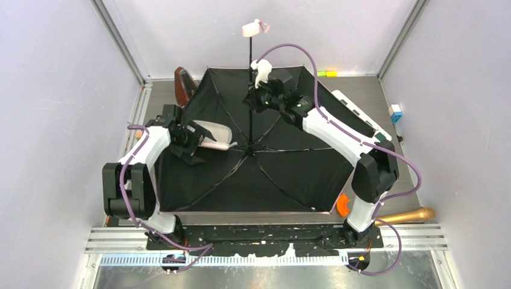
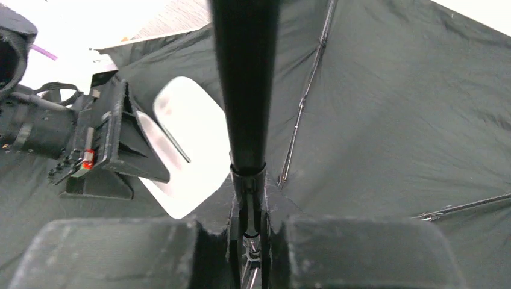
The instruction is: Put away the umbrella
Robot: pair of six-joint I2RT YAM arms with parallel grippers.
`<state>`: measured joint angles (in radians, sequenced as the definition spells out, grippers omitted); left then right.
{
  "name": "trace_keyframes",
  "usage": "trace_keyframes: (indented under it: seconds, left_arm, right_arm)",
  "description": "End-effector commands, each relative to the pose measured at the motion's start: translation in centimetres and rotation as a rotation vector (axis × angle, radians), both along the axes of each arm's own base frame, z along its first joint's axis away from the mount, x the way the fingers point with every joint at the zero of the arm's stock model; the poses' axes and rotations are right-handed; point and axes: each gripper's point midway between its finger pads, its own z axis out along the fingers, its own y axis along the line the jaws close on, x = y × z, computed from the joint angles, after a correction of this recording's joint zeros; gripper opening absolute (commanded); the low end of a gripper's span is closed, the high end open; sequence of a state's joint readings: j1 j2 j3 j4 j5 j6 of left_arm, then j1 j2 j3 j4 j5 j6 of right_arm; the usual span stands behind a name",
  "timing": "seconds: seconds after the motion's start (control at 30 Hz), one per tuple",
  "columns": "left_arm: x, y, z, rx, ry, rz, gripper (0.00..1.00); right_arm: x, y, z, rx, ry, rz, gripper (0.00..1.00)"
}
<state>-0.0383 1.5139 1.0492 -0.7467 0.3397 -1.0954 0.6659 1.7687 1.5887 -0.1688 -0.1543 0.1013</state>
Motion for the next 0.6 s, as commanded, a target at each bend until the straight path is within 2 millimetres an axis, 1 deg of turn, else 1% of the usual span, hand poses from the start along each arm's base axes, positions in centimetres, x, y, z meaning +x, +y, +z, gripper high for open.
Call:
trace_keyframes:
  seconds: [0.0, 0.03, 0.07, 0.1, 0.17, 0.2, 0.27, 0.3, 0.33, 0.37, 0.4, 0.43, 0.5, 0.57]
  left_arm:
    - [1.5, 0.3, 0.6, 0.026, -0.018, 0.005, 0.92]
    - [1.8, 0.4, 0.4, 0.038, -0.014, 0.006, 0.91]
    - [1.9, 0.6, 0.0, 0.046, -0.002, 0.008, 0.9]
    - [2.0, 0.8, -0.4, 0.058, 0.01, 0.011, 0.9]
    - [2.0, 1.1, -1.2, 0.074, 0.04, 0.025, 0.86]
    - [2.0, 1.1, -1.4, 0.077, 0.047, 0.031, 0.83]
    - [2.4, 1.0, -1.4, 0.08, 0.029, 0.032, 0.6]
    - [2.5, 0.9, -1.2, 0.082, 0.018, 0.028, 0.42]
    - [2.5, 0.8, -0.9, 0.085, 0.01, 0.021, 0.14]
    - [2.4, 0.8, -0.5, 0.089, 0.008, 0.015, 0.0]
    - [2.3, 0.9, 0.1, 0.097, 0.005, 0.006, 0.0]
    - [2.1, 0.8, 0.8, 0.103, -0.006, -0.01, 0.0]
    - [2.3, 0.5, 3.2, 0.107, -0.066, -0.047, 0.0]
    - [2.1, 0.1, 6.0, 0.098, -0.14, -0.082, 0.0]
  right_arm:
    - [-0.5, 0.3, 3.9, 0.077, -0.041, 0.001, 0.05]
    - [-0.9, 0.1, 4.4, 0.087, -0.049, 0.003, 0.05]
    - [-1.1, 0.0, 3.9, 0.091, -0.045, 0.003, 0.05]
    - [-1.5, 0.0, 4.3, 0.101, -0.051, 0.007, 0.05]
    - [-2.1, 0.0, 4.2, 0.113, -0.051, 0.016, 0.05]
    - [-2.4, -0.1, 4.1, 0.115, -0.047, 0.019, 0.05]
    - [-2.9, 0.1, 4.2, 0.113, -0.048, 0.028, 0.05]
    - [-3.1, 0.2, 4.1, 0.104, -0.056, 0.027, 0.05]
    - [-3.3, 0.1, 4.2, 0.097, -0.061, 0.023, 0.05]
    - [-3.3, 0.0, 4.2, 0.079, -0.078, 0.01, 0.05]
    - [-3.5, -0.1, 4.3, 0.07, -0.086, 0.004, 0.05]
    - [-3.3, -0.6, 4.2, 0.047, -0.1, -0.02, 0.05]
    - [-3.3, -1.4, 4.9, 0.021, -0.134, -0.051, 0.05]
    - [-2.9, -2.7, 5.4, -0.019, -0.17, -0.103, 0.05]
